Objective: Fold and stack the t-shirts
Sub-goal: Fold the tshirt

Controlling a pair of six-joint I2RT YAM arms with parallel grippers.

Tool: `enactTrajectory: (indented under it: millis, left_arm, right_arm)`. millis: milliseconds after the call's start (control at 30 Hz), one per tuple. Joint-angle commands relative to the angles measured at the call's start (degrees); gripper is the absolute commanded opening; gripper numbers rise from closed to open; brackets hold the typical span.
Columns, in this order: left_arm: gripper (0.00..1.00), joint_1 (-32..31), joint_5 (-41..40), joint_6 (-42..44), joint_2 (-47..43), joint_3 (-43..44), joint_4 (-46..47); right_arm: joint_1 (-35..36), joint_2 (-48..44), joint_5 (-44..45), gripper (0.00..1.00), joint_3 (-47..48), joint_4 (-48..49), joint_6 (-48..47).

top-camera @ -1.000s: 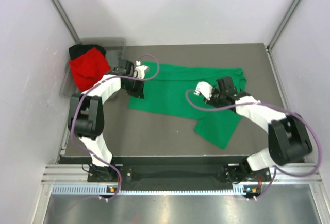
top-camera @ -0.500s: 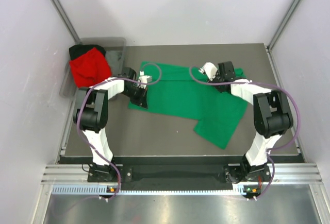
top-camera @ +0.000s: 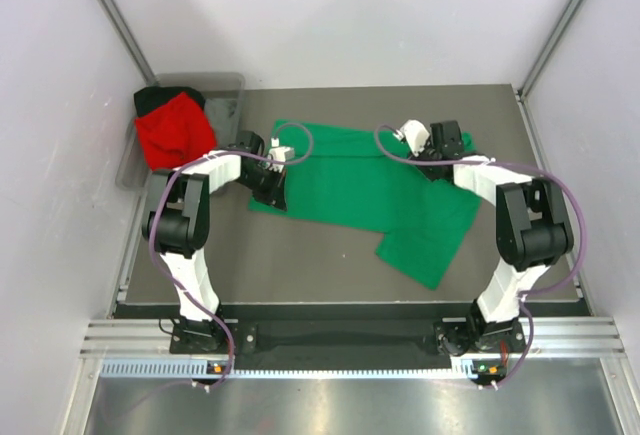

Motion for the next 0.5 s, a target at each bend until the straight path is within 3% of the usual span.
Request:
enactTrajectory:
  millis: [0,467]
  left_arm:
    - [0.00,-0.13,-2.06,1.09,1.96,-1.24,3.04]
    - [0.00,-0.13,-3.11,1.26,2.05,-1.68,3.13]
  right_arm:
    - [-0.04,-4.61,-1.97,0.31,-0.78,2.78,1.40]
    - [-0.04,3.82,-1.97,0.31,5.11,-1.44,1.93]
